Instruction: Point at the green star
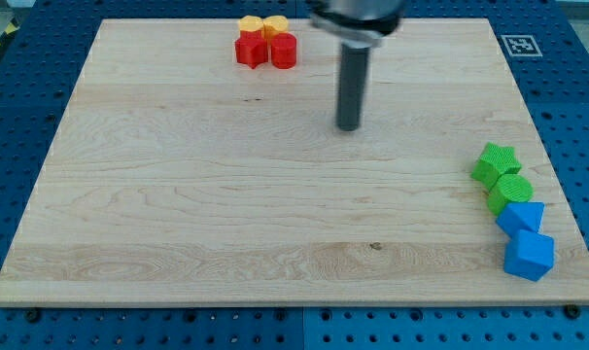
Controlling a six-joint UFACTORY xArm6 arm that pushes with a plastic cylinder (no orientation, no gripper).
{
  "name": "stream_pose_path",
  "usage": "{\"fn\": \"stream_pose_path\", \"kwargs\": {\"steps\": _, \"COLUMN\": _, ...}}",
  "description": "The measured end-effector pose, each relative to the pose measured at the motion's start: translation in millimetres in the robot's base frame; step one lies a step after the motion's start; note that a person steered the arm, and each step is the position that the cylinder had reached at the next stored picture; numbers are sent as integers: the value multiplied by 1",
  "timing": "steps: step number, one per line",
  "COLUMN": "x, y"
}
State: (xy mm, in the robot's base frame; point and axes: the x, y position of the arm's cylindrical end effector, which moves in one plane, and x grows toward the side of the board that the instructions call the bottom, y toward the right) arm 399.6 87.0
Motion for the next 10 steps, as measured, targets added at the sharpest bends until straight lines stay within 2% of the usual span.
{"fn": "stream_pose_path", "kwargs": {"steps": 1, "x": -21, "y": 59}}
{"fn": "stream_pose_path", "kwargs": {"steps": 4, "x": -31, "y": 228}}
{"fn": "stream_pose_path", "kwargs": {"steps": 5, "x": -41, "y": 257}}
{"fn": "stream_pose_path", "kwargs": {"steps": 6, "x": -39, "y": 259}}
{"fn": "stream_pose_path", "kwargs": {"steps": 7, "x": 5, "y": 258}}
{"fn": "stream_pose_path", "kwargs": {"steps": 8, "x": 88, "y": 257}}
{"fn": "stream_pose_path", "kwargs": {"steps": 10, "x": 118, "y": 257}}
